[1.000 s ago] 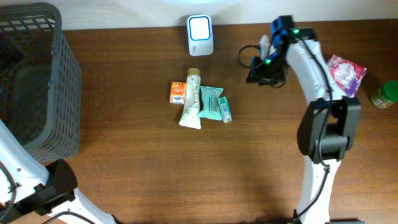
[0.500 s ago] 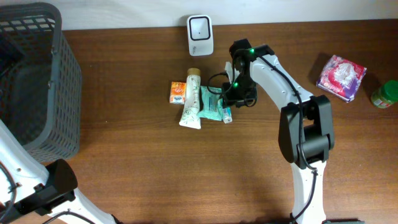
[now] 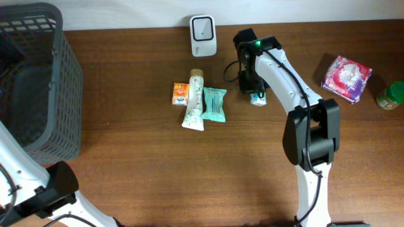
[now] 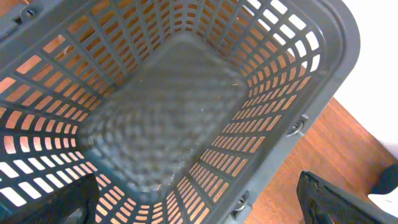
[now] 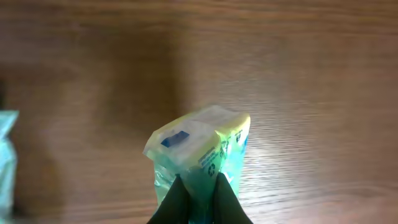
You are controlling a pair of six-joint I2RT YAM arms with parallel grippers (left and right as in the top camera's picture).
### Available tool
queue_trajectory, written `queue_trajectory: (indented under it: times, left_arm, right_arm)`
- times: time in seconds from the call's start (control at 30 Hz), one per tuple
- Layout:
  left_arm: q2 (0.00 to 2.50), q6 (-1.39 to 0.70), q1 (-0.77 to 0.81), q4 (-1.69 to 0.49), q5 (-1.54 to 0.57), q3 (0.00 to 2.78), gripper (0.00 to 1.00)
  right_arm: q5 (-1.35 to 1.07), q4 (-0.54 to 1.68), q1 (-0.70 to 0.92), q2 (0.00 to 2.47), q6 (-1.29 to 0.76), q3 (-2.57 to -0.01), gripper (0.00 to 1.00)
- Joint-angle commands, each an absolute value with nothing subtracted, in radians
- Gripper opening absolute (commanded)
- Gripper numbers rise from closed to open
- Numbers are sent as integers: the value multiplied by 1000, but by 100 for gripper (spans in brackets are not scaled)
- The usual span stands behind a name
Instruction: Scan the item barcode
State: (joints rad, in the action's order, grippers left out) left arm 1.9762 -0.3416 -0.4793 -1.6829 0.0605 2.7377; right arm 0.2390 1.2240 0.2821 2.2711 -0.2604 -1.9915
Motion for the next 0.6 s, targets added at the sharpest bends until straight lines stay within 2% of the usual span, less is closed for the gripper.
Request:
queue_trajectory:
  times: [0.0, 0.07, 0.1, 0.17, 0.2, 0.23, 0.27, 0.3, 0.37, 0.4, 0.47, 0.57]
  left_arm:
    - [1971, -348, -481, -1682, 65, 2740, 99]
    - [1971, -348, -481, -1682, 65, 2740, 99]
    - [1971, -348, -481, -1682, 65, 2740, 99]
    - [1971, -348, -481, -1682, 65, 2740, 99]
    - [1971, -348, -481, -1682, 65, 2740, 99]
    - [1971, -348, -481, -1682, 65, 2740, 99]
    - [1971, -348, -481, -1682, 65, 2740, 99]
    - [1971, -347, -481, -1682, 65, 2740, 99]
    - [1971, -347, -481, -1682, 65, 2740, 99]
    - [1971, -348, -481, -1682, 65, 2740, 99]
    - [1971, -348, -481, -1682, 65, 2740, 99]
    - [1971, -348, -481, -1682, 65, 2740, 99]
  right_arm:
    - [268, 1223, 282, 2257, -297, -2000, 11]
    - [140, 1222, 282, 2266, -297, -2000, 40]
    - [113, 1213, 282, 2266, -297, -2000, 62]
    - [114, 1205, 279, 2266, -294, -2000, 72]
    - [127, 1193, 270, 2266, -293, -2000, 87]
    - [139, 1184, 258, 2266, -293, -2000, 96]
    - [137, 1180, 215, 2266, -290, -2000, 99]
    - [107, 1182, 183, 2266, -248, -2000, 96]
    - [-98, 1173, 86, 2267, -75, -2000, 75]
    - [-151, 1172, 54, 2268, -29, -2000, 68]
    - [-175, 1166, -1, 2280, -26, -2000, 41]
    - [-312, 1163, -28, 2313, 2, -1996, 39]
